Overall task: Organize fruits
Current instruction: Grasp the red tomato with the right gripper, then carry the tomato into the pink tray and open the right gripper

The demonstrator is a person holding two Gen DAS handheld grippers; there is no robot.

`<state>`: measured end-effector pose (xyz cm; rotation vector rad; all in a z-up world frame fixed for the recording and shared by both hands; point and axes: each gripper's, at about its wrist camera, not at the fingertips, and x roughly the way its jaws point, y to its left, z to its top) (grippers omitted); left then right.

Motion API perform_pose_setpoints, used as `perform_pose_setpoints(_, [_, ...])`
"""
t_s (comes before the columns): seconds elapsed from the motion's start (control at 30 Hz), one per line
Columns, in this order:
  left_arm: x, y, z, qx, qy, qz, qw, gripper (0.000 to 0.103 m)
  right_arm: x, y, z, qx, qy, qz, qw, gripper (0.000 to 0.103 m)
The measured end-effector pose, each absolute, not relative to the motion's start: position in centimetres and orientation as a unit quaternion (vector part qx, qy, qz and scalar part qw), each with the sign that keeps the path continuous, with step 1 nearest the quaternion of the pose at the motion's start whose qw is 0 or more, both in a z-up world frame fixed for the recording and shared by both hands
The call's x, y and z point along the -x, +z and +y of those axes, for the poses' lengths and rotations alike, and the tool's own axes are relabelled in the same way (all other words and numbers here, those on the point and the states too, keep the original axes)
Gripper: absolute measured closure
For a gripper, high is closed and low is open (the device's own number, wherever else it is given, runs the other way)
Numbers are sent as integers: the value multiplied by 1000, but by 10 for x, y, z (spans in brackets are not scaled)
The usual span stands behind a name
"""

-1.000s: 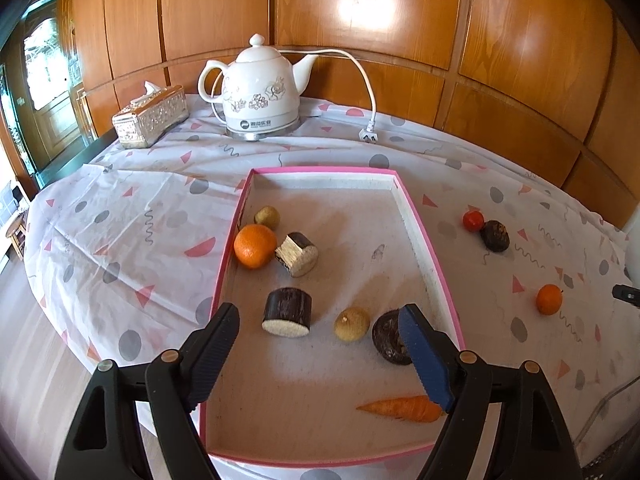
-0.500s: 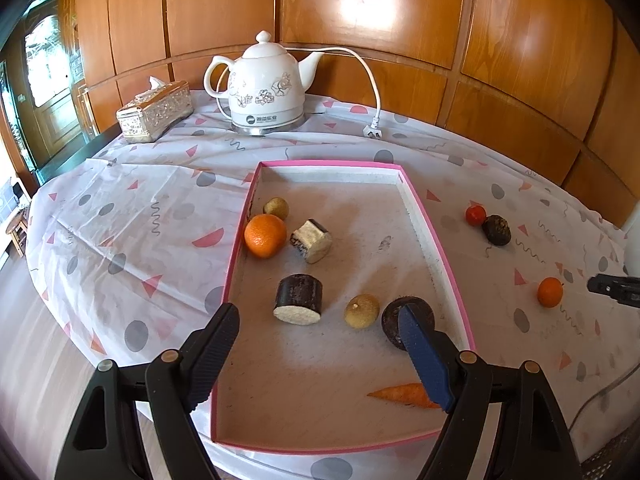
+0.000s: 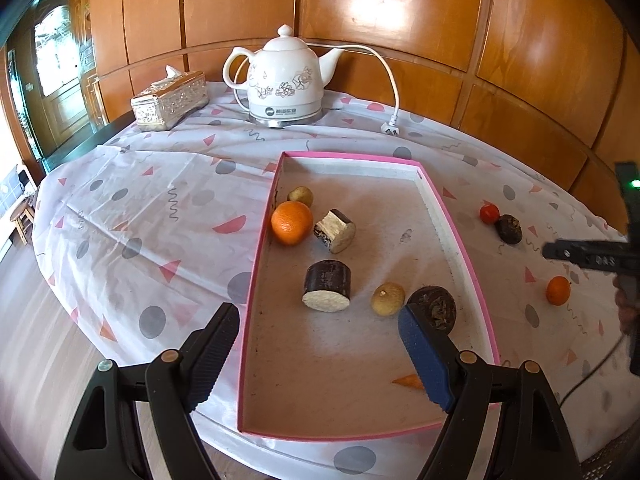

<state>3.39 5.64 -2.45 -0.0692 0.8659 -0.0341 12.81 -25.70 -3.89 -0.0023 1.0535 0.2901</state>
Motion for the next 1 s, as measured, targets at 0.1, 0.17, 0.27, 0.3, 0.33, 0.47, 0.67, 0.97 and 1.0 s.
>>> perform_pose_setpoints(0.1, [-34, -25, 60, 36, -15, 420, 907, 21, -144, -39, -243, 13, 143, 499, 855, 58])
perform_pose_setpoints(0.17, [-34, -26, 62, 38, -14, 422, 906, 21, -156, -40, -235, 25, 144, 498, 855, 58])
perform_pose_setpoints(0.27, [-33, -27, 65, 41, -12, 423, 905, 21, -174, -43, -224, 48, 140, 497, 855, 58])
perform_pose_setpoints(0.3, [-33, -27, 65, 40, -11, 424, 905, 21, -179, -44, -221, 54, 140, 496, 855, 58])
perform_pose_setpoints(0.33, [-34, -28, 66, 40, -9, 425, 904, 21, -186, -46, -218, 62, 138, 495, 855, 58])
perform_pose_setpoints(0.47, [-36, -30, 69, 47, -7, 430, 902, 21, -206, -54, -209, 91, 141, 501, 849, 58])
perform_pose_setpoints(0.67, [-38, -33, 70, 49, -8, 436, 898, 21, -226, -72, -195, 131, 140, 516, 835, 65])
perform_pose_setpoints(0.97, [-37, -32, 69, 56, -7, 435, 899, 21, -216, -80, -181, 128, 158, 520, 830, 76])
perform_pose_setpoints(1.0, [-36, -31, 69, 57, -7, 434, 899, 21, -212, -80, -178, 128, 161, 519, 830, 76])
